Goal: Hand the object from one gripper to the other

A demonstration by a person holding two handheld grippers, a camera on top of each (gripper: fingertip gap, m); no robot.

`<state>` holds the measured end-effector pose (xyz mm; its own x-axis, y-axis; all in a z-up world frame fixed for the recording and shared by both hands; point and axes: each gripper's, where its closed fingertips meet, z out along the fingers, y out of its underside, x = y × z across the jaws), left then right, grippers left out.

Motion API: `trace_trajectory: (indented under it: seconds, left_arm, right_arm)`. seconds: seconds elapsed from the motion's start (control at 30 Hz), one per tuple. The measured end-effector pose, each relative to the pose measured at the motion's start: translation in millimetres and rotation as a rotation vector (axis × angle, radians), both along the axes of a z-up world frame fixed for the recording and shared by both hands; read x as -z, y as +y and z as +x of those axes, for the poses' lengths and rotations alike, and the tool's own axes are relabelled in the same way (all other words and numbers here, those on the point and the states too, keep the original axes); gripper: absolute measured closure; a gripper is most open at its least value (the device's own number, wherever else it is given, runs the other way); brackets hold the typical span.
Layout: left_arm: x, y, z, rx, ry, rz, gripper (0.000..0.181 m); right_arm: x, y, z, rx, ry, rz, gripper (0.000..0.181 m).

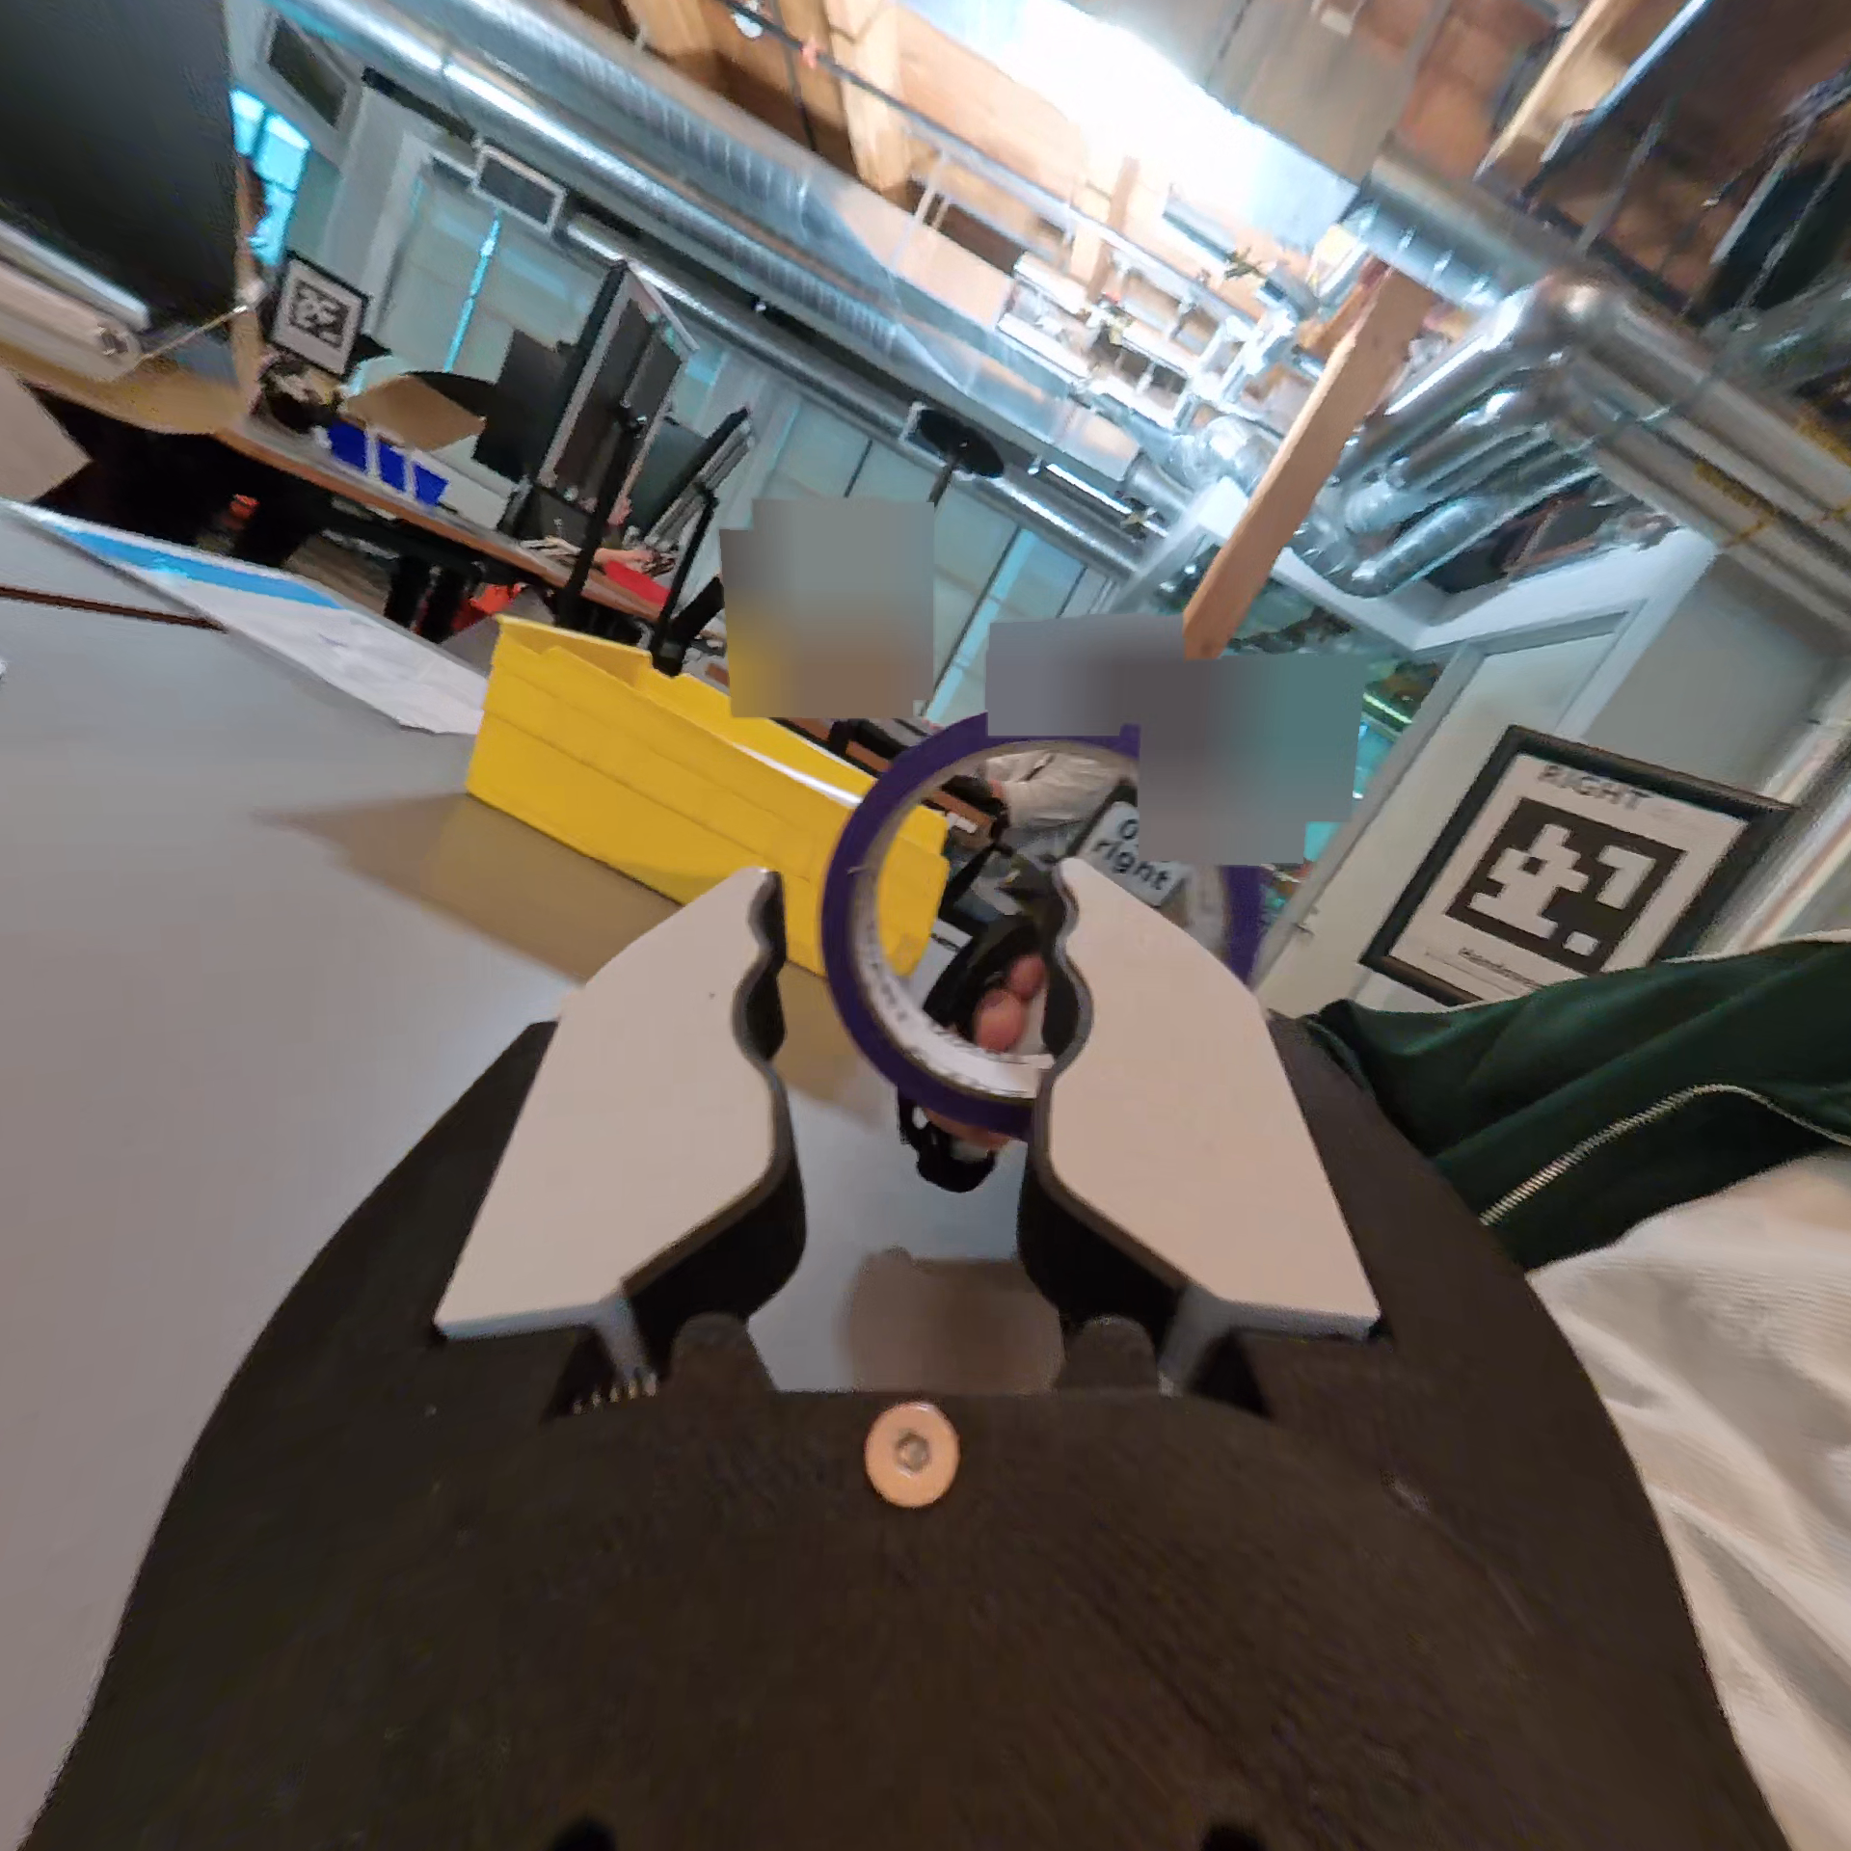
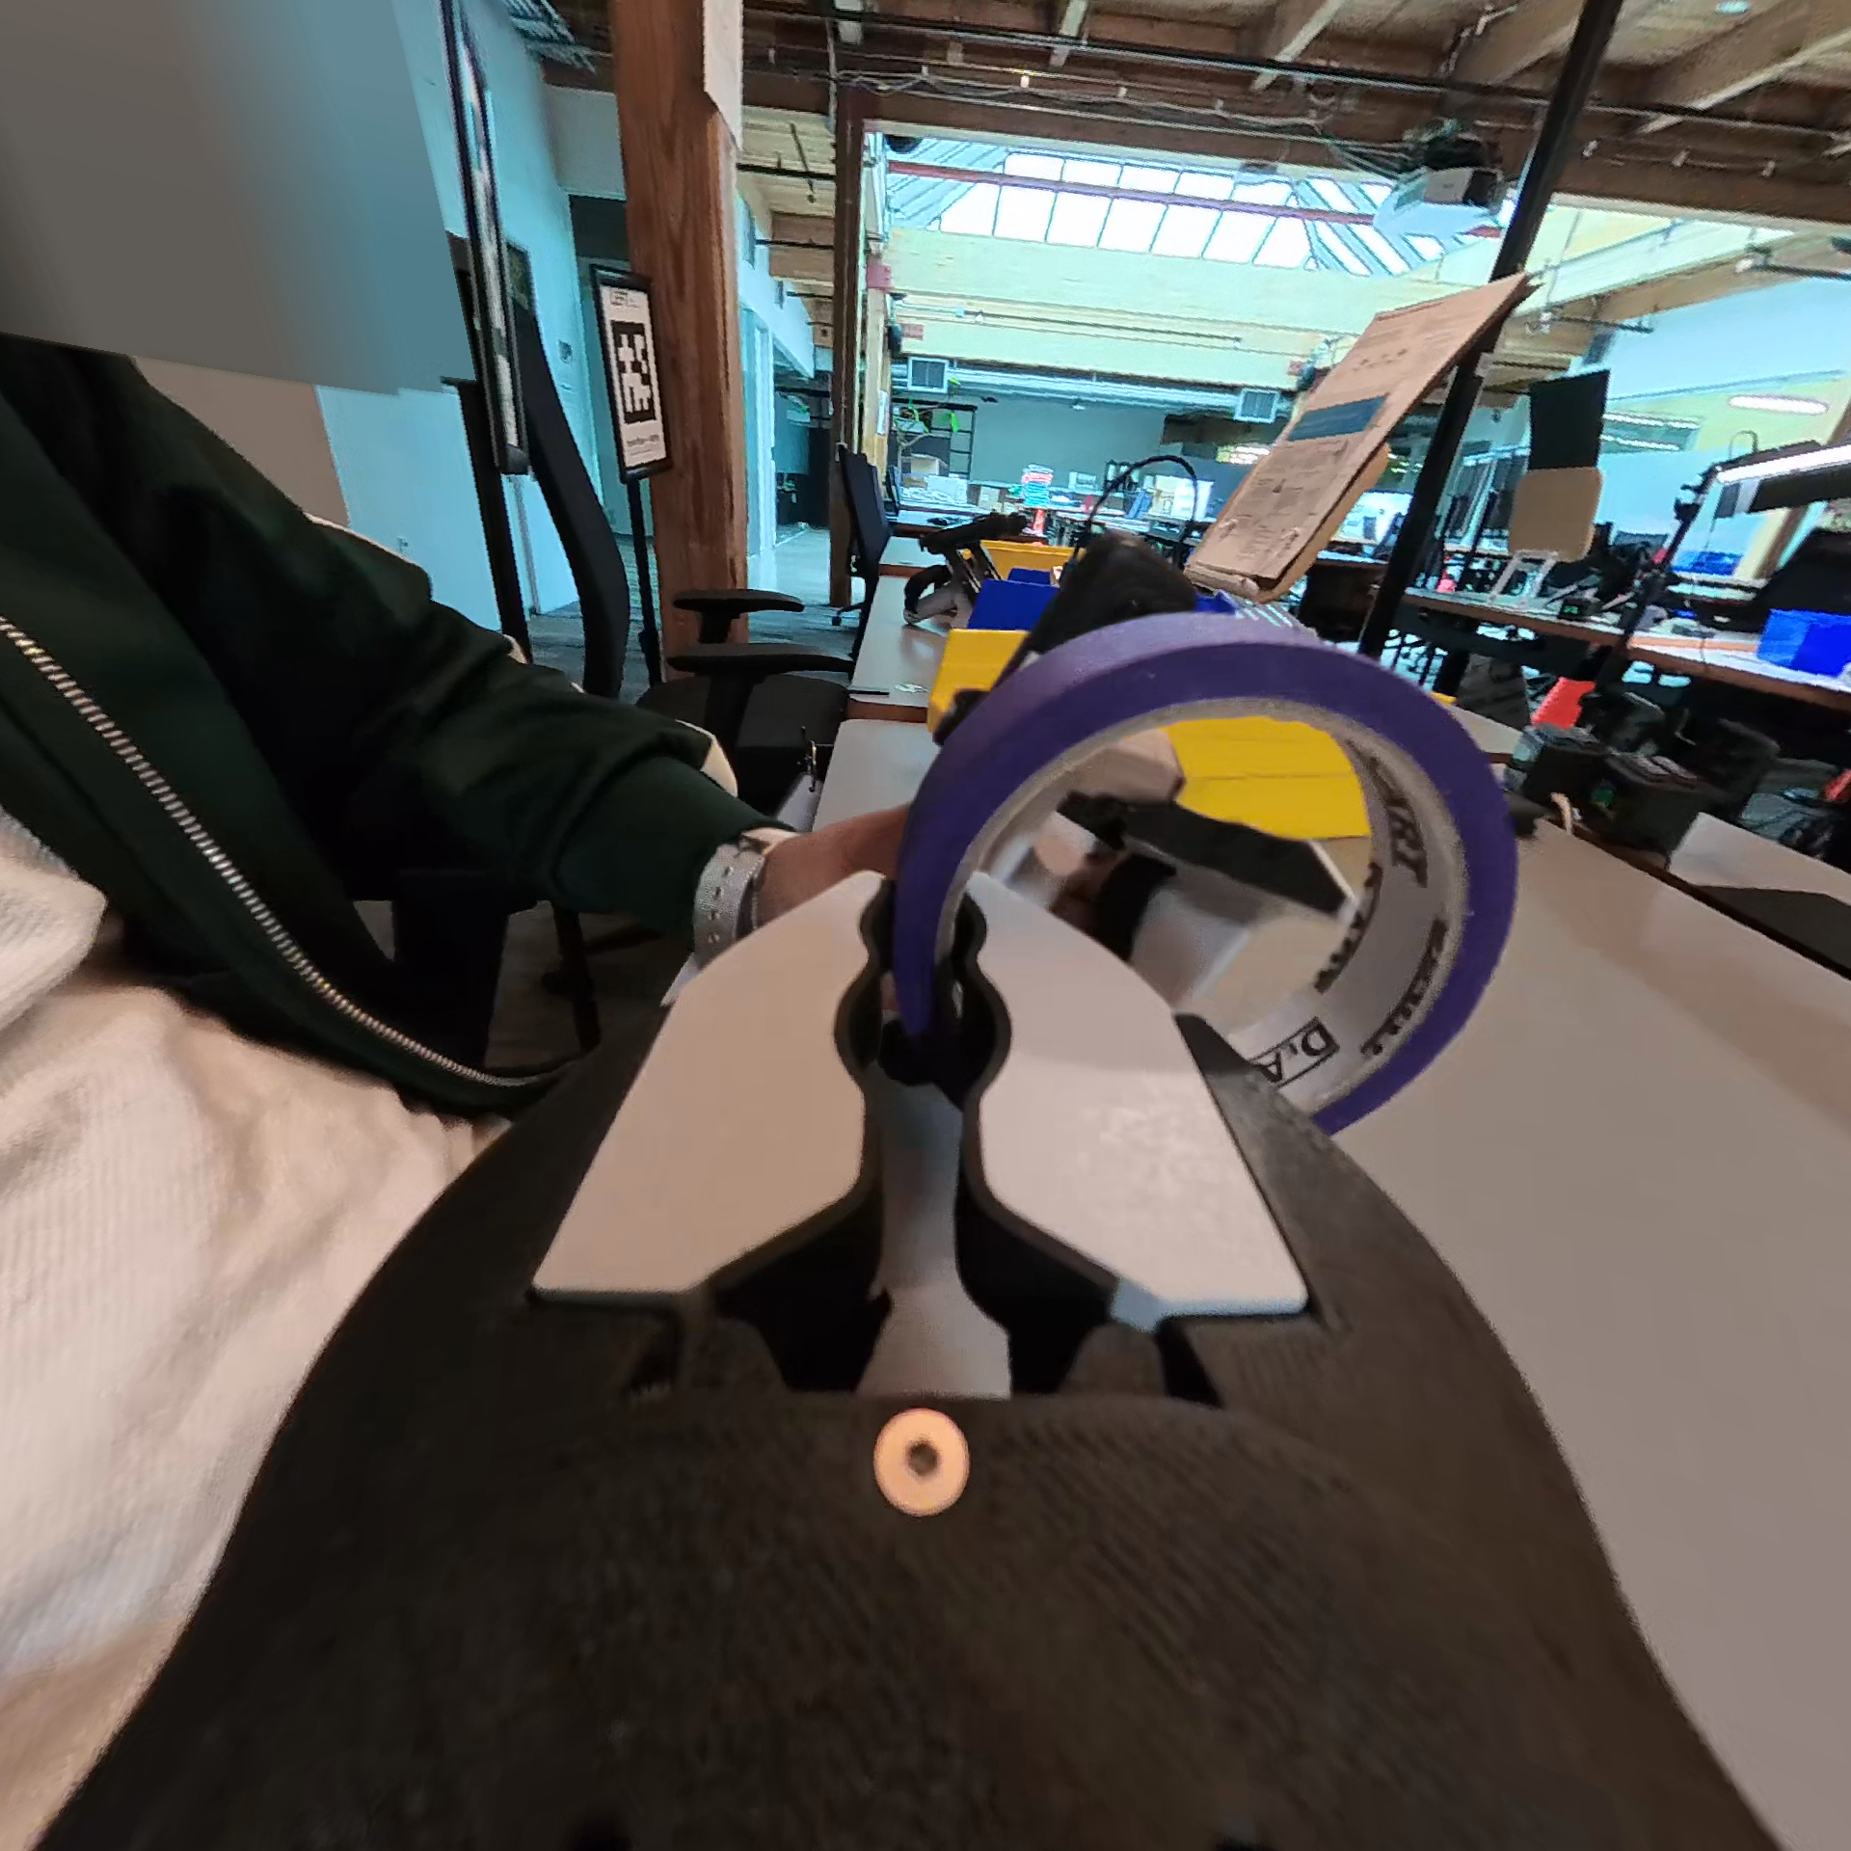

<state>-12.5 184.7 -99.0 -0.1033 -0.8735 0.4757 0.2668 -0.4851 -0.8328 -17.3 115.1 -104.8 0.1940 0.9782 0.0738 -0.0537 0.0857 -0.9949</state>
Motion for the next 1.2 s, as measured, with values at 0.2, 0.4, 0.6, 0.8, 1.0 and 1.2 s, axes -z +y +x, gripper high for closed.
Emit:
trace_trajectory:
  seconds: [0.2, 0.4, 0.6, 0.8, 1.0, 1.2]
  left_arm:
    - [-18.0, -31.1, 0.8, 0.174, -0.048, 0.008, 0.155]
    - [-15.3, -49.9, 18.2, 0.233, -0.041, -0.052, 0.148]
    - [-14.2, -49.7, 18.1, 0.272, -0.057, -0.151, 0.166]
    - [-14.5, -49.5, 19.3, 0.294, -0.089, -0.22, 0.169]
    - [-24.3, -39.3, 7.0, 0.232, -0.133, -0.182, 0.17]
    - [-22.2, -39.1, 7.1, 0.236, -0.123, -0.168, 0.17]
  right_arm:
    - [13.8, 14.0, 5.7, 0.057, -0.074, -0.016, 0.171]
    - [29.4, 13.8, 2.4, 0.082, -0.224, 0.093, 0.171]
    - [32.2, 12.4, -0.3, 0.097, -0.271, 0.162, 0.171]
    - [34.9, 12.7, 1.2, 0.091, -0.283, 0.176, 0.164]
    - [23.3, 16.2, 6.7, 0.115, -0.227, 0.158, 0.137]
    - [2.0, 44.7, 39.0, 0.284, -0.098, 0.093, 0.153]
